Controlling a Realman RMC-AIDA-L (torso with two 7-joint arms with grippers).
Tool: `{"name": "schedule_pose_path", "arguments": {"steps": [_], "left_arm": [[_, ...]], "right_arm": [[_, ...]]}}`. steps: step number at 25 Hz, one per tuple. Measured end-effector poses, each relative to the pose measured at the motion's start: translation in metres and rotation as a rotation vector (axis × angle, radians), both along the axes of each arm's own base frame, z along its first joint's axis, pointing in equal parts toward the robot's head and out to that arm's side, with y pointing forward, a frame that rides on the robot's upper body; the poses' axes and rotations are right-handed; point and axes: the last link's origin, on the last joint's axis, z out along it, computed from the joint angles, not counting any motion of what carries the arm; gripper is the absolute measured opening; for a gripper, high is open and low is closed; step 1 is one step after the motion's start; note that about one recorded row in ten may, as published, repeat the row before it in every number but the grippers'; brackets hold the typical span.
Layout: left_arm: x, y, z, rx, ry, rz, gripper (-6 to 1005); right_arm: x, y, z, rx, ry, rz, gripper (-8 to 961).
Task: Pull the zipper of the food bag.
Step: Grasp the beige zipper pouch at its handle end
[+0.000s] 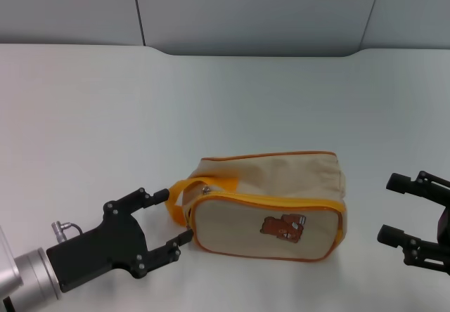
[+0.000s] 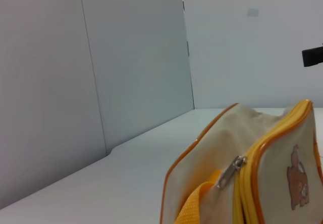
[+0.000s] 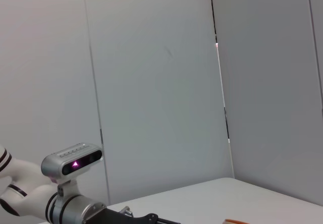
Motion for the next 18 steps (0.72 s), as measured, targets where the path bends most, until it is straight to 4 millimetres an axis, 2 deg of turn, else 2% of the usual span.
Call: {"name": "schedule_pose_path", "arguments": {"steps": [8, 18], "left_arm": [[0.000, -0.010, -0.003, -0.016, -0.036, 0.011, 736], [0.014, 0.001, -0.021, -0.023, -0.059, 0.025, 736]], "right_arm": [[0.000, 0.001, 0.000, 0.002, -0.004, -0.002, 790], [-0.004, 0.004, -0.003, -0.004, 0.003, 0.010, 789]]}}
